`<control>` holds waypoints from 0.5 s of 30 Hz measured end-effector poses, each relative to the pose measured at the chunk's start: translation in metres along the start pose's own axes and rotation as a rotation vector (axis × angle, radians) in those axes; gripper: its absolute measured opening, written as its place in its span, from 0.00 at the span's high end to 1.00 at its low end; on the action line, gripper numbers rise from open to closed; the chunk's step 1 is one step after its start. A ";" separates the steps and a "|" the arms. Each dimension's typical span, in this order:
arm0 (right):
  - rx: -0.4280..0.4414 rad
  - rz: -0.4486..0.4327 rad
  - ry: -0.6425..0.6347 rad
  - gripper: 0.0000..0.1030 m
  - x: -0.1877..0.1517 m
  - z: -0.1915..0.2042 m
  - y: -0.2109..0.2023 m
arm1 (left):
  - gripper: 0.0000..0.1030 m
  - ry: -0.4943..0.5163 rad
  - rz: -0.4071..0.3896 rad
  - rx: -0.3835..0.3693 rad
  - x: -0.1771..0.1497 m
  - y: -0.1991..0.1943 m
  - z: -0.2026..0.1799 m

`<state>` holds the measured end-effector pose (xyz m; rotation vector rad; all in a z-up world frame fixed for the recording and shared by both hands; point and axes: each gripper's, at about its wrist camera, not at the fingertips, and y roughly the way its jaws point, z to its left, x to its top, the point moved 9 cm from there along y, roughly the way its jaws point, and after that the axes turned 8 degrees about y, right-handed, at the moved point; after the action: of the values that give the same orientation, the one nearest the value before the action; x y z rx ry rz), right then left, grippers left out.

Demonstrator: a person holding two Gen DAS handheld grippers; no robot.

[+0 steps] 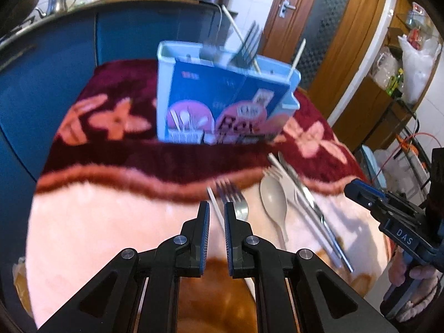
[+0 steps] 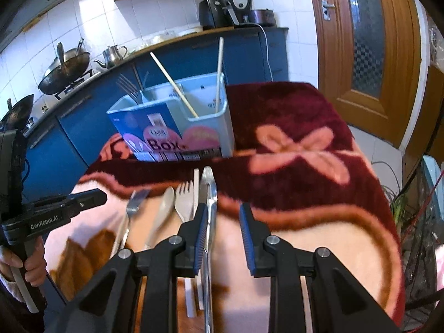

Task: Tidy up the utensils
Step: 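Move both tools back toward the utensils on the blanket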

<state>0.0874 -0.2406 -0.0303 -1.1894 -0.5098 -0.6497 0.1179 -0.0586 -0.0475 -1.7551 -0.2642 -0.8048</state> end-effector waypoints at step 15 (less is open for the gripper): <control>0.012 0.035 0.063 0.71 -0.024 -0.016 0.009 | 0.90 0.024 0.111 0.011 -0.015 0.031 -0.011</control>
<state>0.0768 -0.2495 -0.0575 -1.1599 -0.4379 -0.6510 0.1193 -0.0755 -0.0791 -1.7334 -0.1533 -0.7426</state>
